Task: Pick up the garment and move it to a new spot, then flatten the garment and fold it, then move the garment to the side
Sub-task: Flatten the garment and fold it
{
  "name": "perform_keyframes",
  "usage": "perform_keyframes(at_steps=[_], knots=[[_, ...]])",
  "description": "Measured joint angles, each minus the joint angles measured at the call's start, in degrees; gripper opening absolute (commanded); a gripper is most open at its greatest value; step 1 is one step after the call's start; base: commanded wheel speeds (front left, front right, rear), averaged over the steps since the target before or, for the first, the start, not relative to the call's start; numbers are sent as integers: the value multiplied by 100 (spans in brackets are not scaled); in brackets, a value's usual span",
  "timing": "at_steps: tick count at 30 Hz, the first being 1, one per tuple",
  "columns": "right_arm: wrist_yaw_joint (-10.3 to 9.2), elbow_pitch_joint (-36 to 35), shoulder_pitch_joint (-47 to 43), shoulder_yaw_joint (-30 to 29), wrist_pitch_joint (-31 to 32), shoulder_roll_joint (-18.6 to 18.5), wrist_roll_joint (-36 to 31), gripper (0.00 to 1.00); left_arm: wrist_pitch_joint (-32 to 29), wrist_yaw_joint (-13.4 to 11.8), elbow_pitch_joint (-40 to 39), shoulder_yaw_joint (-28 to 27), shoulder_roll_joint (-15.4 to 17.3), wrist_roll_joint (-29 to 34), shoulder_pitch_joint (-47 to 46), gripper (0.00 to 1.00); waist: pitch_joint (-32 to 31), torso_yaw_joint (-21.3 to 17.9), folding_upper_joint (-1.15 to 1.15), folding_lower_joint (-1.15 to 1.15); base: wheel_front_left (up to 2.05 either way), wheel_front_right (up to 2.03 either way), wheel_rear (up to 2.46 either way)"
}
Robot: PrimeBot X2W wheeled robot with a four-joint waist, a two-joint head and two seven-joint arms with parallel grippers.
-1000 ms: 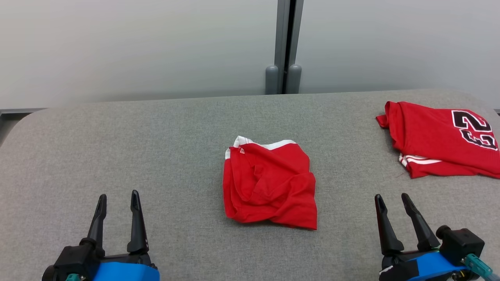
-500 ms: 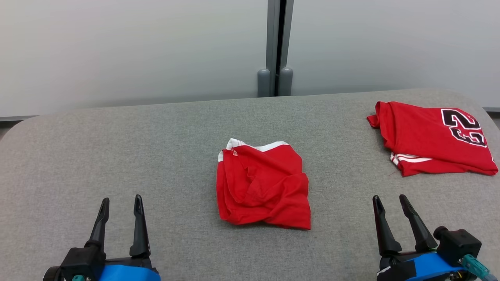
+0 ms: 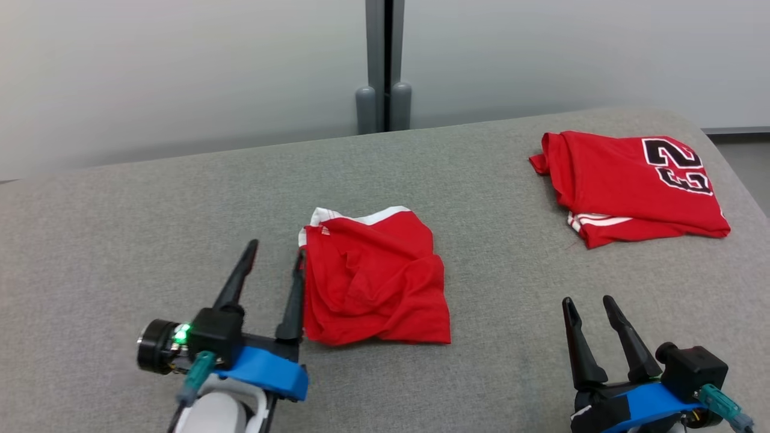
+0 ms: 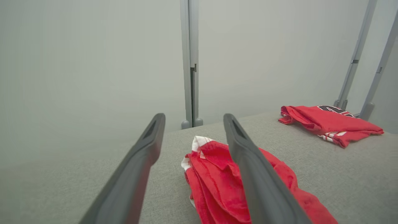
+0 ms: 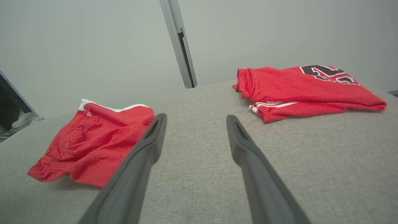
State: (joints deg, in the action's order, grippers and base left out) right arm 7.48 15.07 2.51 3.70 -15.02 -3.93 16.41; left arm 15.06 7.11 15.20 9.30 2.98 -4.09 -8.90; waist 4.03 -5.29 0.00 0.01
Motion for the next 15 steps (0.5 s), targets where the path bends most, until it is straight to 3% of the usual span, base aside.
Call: perform_keyframes(at_steps=[10,15], knots=[[0,135,103,104,0,-5,47,100,-1,27,1592,1438,279,-431,-656,100,131,-314,0,0,0,0,0],[0,169,190,144,0,-8,80,100,0,29,2104,1878,427,-740,-975,100,211,-439,0,0,0,0,0]])
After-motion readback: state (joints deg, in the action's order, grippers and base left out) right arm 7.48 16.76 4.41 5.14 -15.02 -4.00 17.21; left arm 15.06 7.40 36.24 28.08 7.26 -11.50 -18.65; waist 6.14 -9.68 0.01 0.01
